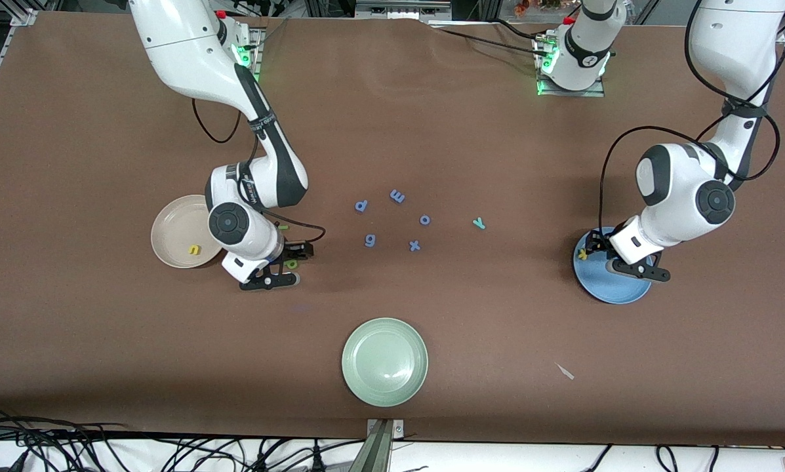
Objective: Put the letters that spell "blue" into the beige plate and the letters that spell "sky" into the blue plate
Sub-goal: 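Grasp the green d with the right gripper while the left gripper places k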
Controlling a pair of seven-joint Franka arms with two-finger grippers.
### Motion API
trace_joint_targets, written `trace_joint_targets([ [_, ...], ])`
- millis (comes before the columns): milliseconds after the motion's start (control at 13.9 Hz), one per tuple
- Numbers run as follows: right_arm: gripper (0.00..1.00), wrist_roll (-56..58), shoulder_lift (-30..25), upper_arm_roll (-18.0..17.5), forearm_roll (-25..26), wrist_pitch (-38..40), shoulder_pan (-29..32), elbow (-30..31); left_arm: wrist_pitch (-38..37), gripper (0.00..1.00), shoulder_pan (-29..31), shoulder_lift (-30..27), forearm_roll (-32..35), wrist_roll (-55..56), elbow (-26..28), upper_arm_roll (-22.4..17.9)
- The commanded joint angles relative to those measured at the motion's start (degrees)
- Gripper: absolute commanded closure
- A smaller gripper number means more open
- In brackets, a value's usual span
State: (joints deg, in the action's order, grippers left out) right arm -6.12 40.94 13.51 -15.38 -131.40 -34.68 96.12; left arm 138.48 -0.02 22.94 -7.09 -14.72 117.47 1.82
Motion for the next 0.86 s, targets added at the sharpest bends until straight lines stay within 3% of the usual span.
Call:
trace_joint_targets([
  [0, 0.01, 0.0, 1.7, 0.4, -1.1, -0.9, -0.3, -1.7, -0.8, 0.46, -6.9, -3.5, 0.1, 5.5, 1.2, -0.2],
  [144, 0.02, -0.3, 2.0, 0.4, -1.1, -2.0, -0.5, -1.6, -0.8, 0.44, -13.6, -3.6, -0.6, 15.9, 1.4, -0.2],
  [432, 0.3, -0.3, 2.5, 0.4, -1.1, -2.1, -0.7, -1.6, 1.3, 0.41, -23.1, -0.6, -5.9, 26.0, 0.8, 0.1],
  [793, 0.67, -0.4, 2.9, 0.4, -1.1, -2.2, -0.7, -1.7, 4.3, 0.47, -25.6, 3.2, -7.6, 26.1, 1.3, 0.1],
])
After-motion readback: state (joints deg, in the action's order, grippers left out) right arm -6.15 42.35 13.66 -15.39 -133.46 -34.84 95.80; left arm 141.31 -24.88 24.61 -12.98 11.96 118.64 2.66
